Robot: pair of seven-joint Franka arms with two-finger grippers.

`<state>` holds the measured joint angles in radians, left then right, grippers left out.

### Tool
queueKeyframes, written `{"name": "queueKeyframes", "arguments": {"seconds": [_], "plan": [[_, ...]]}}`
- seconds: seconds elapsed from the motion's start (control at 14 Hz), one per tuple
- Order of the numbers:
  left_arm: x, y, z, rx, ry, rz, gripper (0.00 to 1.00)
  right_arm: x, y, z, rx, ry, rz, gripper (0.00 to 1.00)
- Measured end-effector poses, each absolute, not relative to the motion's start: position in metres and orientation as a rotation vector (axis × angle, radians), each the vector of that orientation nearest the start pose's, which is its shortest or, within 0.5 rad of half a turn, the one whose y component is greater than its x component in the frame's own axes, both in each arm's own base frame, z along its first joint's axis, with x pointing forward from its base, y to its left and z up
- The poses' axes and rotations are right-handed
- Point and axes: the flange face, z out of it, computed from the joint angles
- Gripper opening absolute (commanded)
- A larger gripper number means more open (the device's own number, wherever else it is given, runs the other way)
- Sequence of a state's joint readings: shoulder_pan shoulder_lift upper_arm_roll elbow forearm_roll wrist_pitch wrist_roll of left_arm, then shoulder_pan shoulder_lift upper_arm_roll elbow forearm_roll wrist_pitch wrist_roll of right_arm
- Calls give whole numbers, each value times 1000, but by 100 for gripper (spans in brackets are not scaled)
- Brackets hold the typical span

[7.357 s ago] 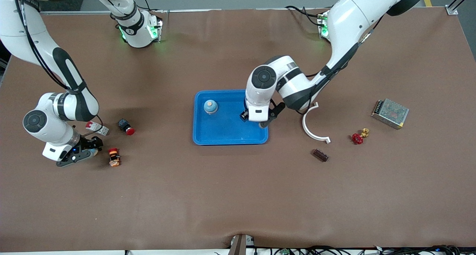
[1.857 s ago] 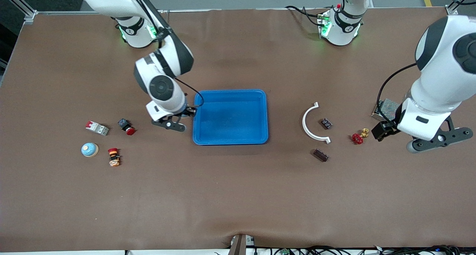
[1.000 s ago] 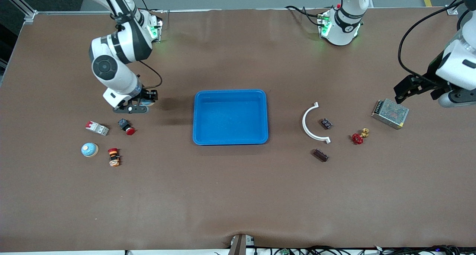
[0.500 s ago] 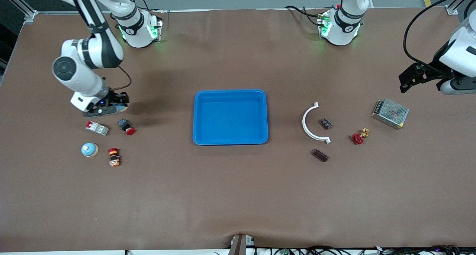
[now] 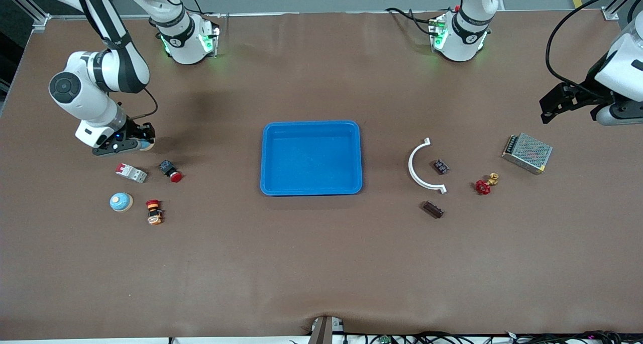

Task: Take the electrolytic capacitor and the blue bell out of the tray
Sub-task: 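Lower the held bell onto the table beside the first bell with the right gripper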

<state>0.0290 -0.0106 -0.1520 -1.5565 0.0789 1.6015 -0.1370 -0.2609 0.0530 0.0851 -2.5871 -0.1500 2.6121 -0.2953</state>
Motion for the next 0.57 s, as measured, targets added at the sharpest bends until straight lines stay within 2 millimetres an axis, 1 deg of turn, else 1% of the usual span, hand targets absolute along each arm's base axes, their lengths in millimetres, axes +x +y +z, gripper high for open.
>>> {"name": "queueKeyframes", "arguments": {"seconds": [0.21, 0.57], "plan": [[552, -60, 640, -3067, -21, -99, 100, 428, -84, 221, -3168, -412, 56, 0], [552, -60, 640, -3067, -23, -98, 100, 424, -83, 196, -3153, -419, 50, 0]]}}
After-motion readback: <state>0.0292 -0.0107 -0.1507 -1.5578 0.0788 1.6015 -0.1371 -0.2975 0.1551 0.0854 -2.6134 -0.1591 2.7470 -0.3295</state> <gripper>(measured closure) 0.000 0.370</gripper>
